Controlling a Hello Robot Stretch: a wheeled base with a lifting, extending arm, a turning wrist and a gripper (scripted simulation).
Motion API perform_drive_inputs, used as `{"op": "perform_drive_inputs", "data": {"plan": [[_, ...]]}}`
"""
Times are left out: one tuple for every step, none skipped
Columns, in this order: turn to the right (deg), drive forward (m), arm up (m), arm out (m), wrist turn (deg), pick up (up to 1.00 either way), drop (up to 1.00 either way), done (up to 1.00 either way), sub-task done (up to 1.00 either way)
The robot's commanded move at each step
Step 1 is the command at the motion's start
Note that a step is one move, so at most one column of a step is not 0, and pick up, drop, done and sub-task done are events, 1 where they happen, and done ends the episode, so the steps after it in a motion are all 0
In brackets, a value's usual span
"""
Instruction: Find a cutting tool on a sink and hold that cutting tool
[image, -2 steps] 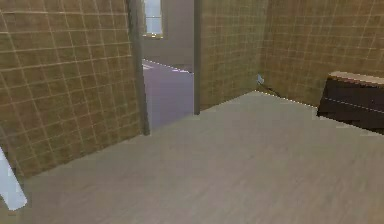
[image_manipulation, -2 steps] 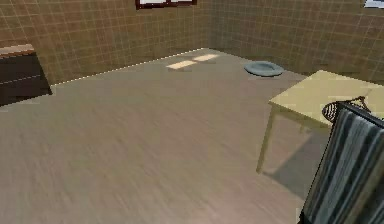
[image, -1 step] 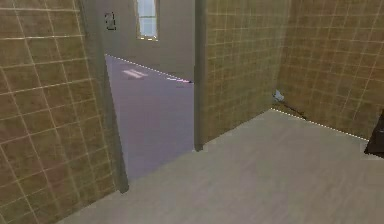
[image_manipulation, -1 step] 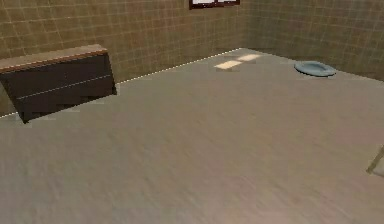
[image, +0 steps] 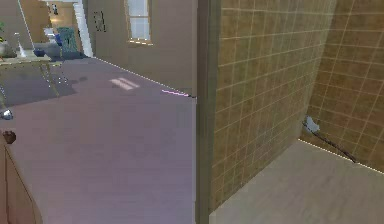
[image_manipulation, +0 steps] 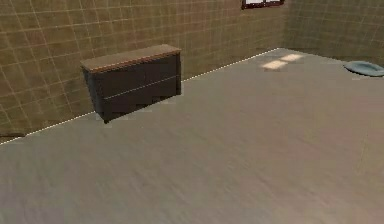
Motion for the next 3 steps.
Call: {"op": "perform_drive_inputs", "data": {"plan": [[-3.0, 0.00, 0.00, 0.00, 0.0, 0.00, 0.00, 0.00, 0.00], [0.0, 0.55, 0.00, 0.00, 0.0, 0.00, 0.00, 0.00, 0.00], [-24.0, 0.00, 0.00, 0.00, 0.0, 0.00, 0.00, 0.00, 0.00]]}}
